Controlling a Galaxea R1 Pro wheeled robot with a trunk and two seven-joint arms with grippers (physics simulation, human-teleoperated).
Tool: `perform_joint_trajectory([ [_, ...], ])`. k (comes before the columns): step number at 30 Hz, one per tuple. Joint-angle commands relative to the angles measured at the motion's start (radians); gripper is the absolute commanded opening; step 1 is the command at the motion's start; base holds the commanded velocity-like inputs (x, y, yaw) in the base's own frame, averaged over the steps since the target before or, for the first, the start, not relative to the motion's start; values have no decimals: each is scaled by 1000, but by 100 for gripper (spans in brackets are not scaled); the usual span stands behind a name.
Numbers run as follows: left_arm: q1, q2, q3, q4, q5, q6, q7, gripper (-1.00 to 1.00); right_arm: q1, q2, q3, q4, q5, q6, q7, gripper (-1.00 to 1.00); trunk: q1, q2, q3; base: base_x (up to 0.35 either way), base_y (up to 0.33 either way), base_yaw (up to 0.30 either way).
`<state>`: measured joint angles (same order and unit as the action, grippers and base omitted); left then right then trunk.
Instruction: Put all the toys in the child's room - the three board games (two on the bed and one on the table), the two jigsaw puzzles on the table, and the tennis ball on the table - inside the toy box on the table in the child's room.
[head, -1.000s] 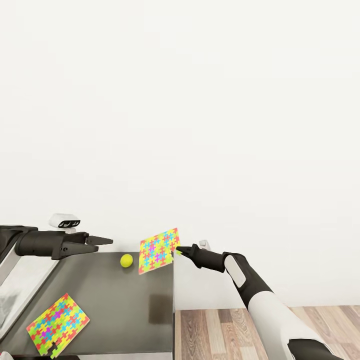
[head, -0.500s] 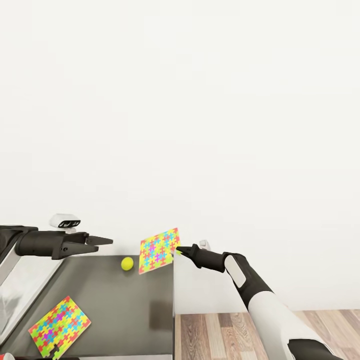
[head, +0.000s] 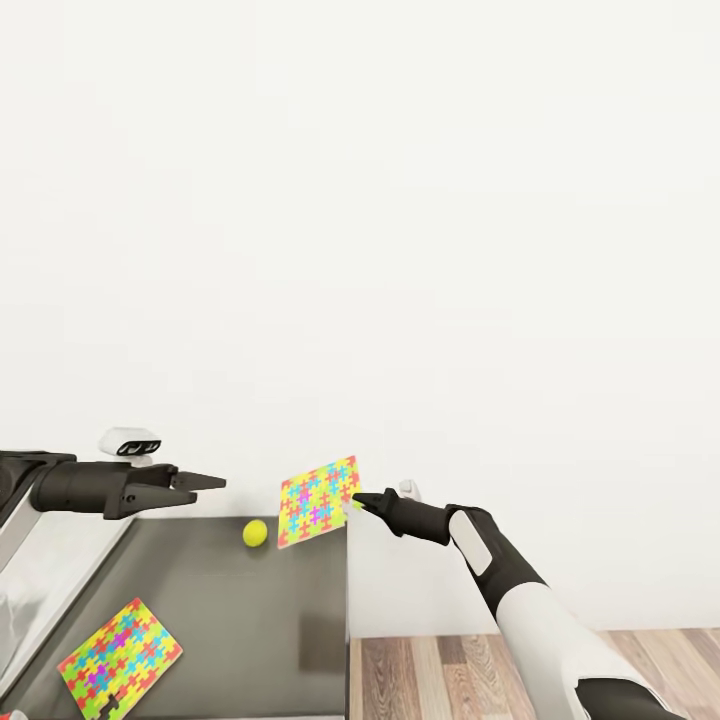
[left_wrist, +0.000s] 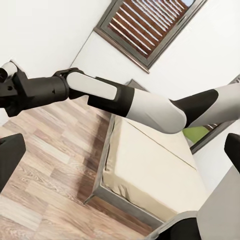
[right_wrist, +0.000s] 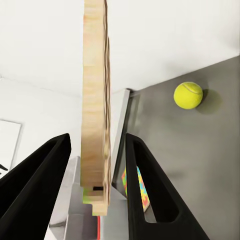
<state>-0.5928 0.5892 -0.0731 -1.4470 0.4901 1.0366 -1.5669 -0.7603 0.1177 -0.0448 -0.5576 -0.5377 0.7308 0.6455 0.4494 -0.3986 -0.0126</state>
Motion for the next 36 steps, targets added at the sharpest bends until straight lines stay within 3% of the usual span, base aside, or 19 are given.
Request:
perform_joint_trajectory([
  [1, -1, 1, -3, 0, 1, 11, -4, 100, -1, 1, -5, 0, 1, 6, 2, -100, 1, -1, 0, 0, 0, 0],
  [12, -1, 2, -9, -14, 4, 11, -4, 100, -1, 0, -7, 1, 1, 6, 2, -100, 1, -1, 9, 0, 0, 12],
  [19, -1, 16, -2, -31, 4, 11, -4, 100, -1, -1, -8, 0, 1, 6, 2, -100, 1, -1, 9, 0, 0, 0],
  [20, -1, 24, 0, -32, 6, 11, -4, 100, -1, -1, -8, 0, 1, 6, 2, -100, 1, -1, 9, 0, 0, 0],
  [22, -1, 74, 0, -34, 11, 11, -4, 100, -1, -1, -9, -1, 1, 6, 1, -100, 1, -1, 9, 0, 0, 0],
  [25, -1, 93, 0, -35, 12, 11, -4, 100, -1, 0, -8, 0, 1, 4, 0, -100, 1, -1, 9, 0, 0, 0],
  [36, -1, 101, -1, -35, 13, 11, -4, 100, -1, 0, -8, -1, 0, -17, 0, -100, 1, -1, 9, 0, 0, 5],
])
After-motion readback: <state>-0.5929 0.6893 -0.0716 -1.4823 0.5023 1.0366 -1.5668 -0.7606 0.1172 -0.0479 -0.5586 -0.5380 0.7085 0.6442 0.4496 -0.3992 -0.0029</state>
